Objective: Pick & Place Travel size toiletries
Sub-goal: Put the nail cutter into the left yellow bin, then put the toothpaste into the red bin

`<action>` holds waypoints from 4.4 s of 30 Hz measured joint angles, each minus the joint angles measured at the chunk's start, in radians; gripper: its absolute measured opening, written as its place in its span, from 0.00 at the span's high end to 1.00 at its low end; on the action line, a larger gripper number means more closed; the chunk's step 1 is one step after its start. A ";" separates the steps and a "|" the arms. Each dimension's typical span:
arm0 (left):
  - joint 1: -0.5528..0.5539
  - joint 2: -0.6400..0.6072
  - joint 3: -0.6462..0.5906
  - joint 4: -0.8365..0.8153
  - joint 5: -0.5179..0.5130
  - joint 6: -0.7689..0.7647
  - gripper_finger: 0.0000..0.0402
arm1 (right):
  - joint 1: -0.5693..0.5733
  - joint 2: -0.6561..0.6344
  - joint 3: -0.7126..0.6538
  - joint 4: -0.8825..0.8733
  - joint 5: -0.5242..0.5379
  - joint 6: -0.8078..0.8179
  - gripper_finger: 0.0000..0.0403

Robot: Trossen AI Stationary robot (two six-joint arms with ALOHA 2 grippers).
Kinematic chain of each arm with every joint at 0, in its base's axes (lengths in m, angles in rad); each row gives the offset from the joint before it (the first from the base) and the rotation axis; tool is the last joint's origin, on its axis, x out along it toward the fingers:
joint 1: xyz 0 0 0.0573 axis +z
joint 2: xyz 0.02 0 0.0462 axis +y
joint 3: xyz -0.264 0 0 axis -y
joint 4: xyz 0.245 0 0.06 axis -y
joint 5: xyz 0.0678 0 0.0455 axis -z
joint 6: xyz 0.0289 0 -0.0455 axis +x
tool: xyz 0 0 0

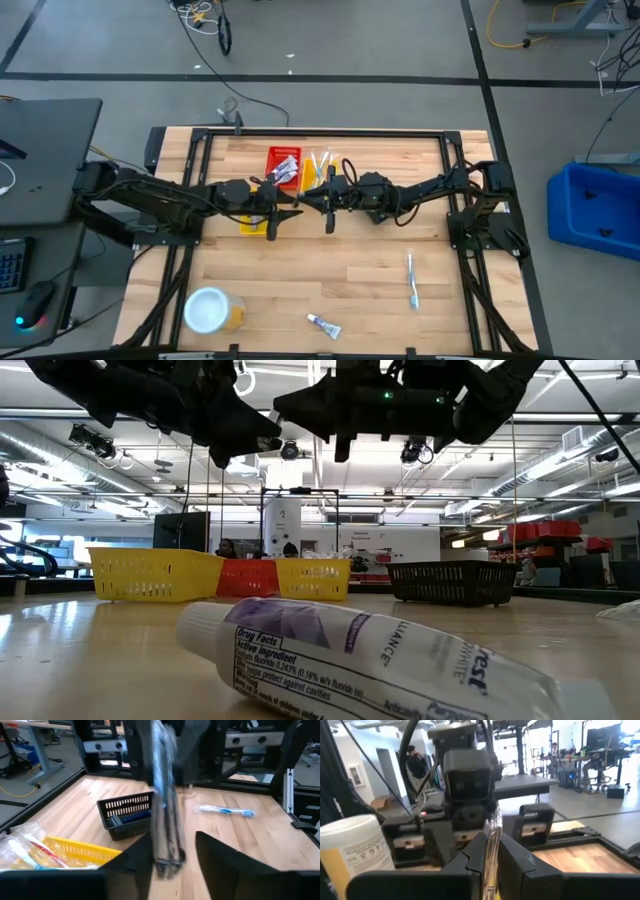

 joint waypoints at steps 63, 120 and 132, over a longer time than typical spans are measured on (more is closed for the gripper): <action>0.000 0.023 0.041 -0.926 -0.124 -0.625 0.62 | -0.021 -0.011 0.000 -0.288 0.130 -0.055 0.68; -0.469 0.497 0.490 -0.344 0.027 -0.071 0.52 | 0.279 -0.027 -0.001 -0.169 -0.107 0.315 0.76; -0.529 0.738 0.696 -0.427 0.056 -0.062 0.52 | 0.295 -0.257 -0.001 -0.685 -0.063 0.315 0.77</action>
